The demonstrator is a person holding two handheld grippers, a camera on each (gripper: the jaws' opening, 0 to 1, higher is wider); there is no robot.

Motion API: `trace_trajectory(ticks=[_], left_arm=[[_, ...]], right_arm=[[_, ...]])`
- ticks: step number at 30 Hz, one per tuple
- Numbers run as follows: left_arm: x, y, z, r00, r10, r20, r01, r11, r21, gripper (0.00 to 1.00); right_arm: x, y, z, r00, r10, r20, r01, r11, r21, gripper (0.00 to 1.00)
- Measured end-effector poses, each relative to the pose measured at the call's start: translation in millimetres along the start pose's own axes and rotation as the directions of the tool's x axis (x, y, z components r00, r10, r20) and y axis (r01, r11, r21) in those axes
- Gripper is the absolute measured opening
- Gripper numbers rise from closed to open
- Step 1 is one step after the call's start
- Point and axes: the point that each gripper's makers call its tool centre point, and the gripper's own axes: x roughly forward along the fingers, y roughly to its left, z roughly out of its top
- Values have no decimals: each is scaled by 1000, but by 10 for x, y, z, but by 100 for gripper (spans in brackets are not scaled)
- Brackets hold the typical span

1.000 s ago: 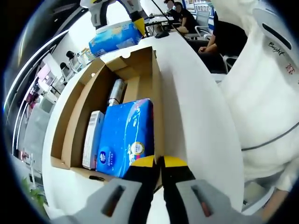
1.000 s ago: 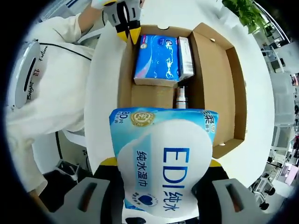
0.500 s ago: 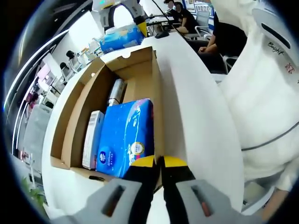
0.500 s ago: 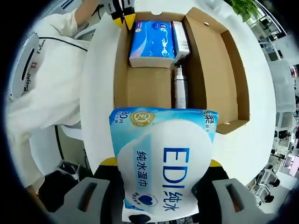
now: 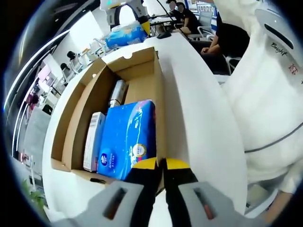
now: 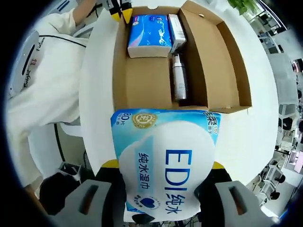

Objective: Operate the shoe box by opening the lid, removing the specified soft item, and placing it in the target area until the item is outside and the box remains undamaged.

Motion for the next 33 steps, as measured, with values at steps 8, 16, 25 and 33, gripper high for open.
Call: trace_trajectory(ticks=[8,16,25,33], left_arm=[[3,-2,0,1000,1,1,-1,1000,0,4],[10,-6,-4,1000,-3,-1,3,1000,-1,4],[25,-16,-1,1000,-6,-3,6,1000,10,3],[26,-13,0,1000,-9,2,9,1000,3,3]], right_arm=[[160,-14,-239,999,-11,-44,11,1000,-9,60],[225,10,-287,999,-8,-33,8,1000,-5,61],[380,13,-287,999,3,-32,-5,998,-56,61],[553,-12,-274,1000,14,-21,-15,999,-42,61]])
